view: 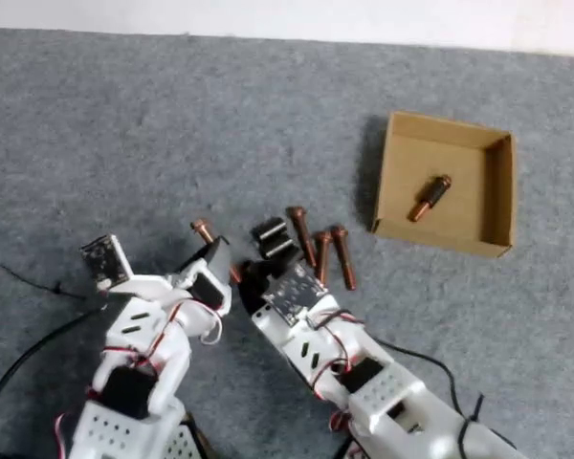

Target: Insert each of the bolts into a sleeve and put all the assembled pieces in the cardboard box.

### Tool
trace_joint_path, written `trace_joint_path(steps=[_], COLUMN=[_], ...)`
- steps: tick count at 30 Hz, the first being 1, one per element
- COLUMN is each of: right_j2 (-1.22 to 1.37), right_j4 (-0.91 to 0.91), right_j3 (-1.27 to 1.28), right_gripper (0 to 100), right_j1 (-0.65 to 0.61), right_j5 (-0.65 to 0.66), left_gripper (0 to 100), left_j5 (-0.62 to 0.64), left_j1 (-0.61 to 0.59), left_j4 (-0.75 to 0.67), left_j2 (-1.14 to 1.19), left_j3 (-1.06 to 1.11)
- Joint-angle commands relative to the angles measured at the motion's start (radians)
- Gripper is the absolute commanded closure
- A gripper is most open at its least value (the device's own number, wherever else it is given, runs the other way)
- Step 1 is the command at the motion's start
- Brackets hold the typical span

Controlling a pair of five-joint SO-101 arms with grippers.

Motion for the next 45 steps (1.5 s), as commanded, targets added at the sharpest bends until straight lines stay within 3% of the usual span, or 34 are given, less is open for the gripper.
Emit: trace_joint_path(steps=[1,14,23,35,45], right_j2=[-0.13,-0.358,-0.363,-0.364,-0.361], right_j4=[0.027,0.337,0.354,0.463,0.914], right_j3=[0.127,0.128,0.128,0.125,-0.085], right_gripper=[99.4,99.4,99.4,99.4,99.4], right_j1=[-0.01,-0.05,-0.045,-0.045,0.064], right_j5=[0.011,0.011,0.009,0.009,0.003], left_gripper=[100,100,100,100,100], left_j5=[0.006,0.006,0.009,0.008,0.006], left_j1=[0.001,-0.068,-0.156,-0.159,-0.203], left_j4=[-0.017,-0.017,-0.014,-0.017,-0.017], left_j2=[-0.001,-0.007,-0.007,-0.007,-0.007], left_j3=[0.021,-0.012,-0.054,-0.028,-0.027])
